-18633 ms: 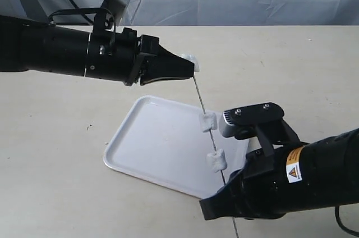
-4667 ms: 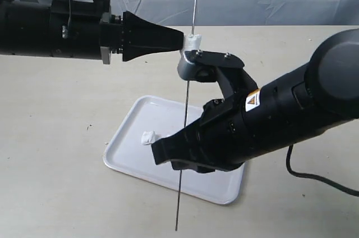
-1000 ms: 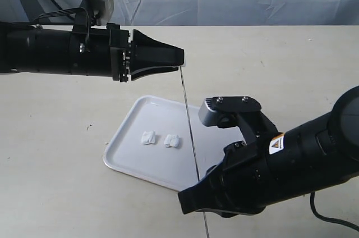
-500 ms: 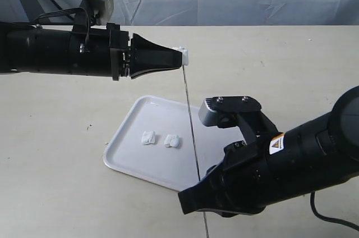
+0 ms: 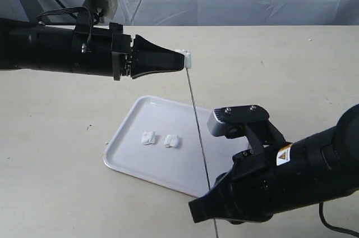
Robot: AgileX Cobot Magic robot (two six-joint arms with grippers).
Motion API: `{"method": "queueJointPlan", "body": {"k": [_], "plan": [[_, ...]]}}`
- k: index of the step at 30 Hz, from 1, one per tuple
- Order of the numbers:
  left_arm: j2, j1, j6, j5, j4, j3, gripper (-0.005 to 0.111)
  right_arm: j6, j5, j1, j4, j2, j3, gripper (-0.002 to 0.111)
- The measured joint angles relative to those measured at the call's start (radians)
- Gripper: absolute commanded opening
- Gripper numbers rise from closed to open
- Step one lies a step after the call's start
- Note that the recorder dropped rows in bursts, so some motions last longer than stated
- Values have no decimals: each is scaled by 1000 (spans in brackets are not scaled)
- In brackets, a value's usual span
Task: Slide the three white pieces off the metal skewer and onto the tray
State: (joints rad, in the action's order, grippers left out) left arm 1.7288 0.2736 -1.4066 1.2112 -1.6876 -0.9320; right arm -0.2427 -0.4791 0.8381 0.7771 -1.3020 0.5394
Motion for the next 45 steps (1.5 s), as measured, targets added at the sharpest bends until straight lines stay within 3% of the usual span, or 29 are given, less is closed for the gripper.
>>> {"method": "queueJointPlan", "body": {"k": [14,24,31,36,41,45], "plan": [[0,2,51,-26,-28,-70,0,11,-27,0,12,0,-62,-1],[20,33,297,-387,384,-21,0,11,9,0,12,0,-62,-1],[111,33,325,-406,427,10,0,40,15,0,-21,0,-10,-1],[171,33,326,-386,436,10,1,243,-21,-12,-277,-7,118,-1],[194,33,325,-383,457,13,18,406,-199,-100,-546,-65,280,-1],[194,33,308,-383,457,13,44,434,-305,-173,-614,-139,392,-1]]}}
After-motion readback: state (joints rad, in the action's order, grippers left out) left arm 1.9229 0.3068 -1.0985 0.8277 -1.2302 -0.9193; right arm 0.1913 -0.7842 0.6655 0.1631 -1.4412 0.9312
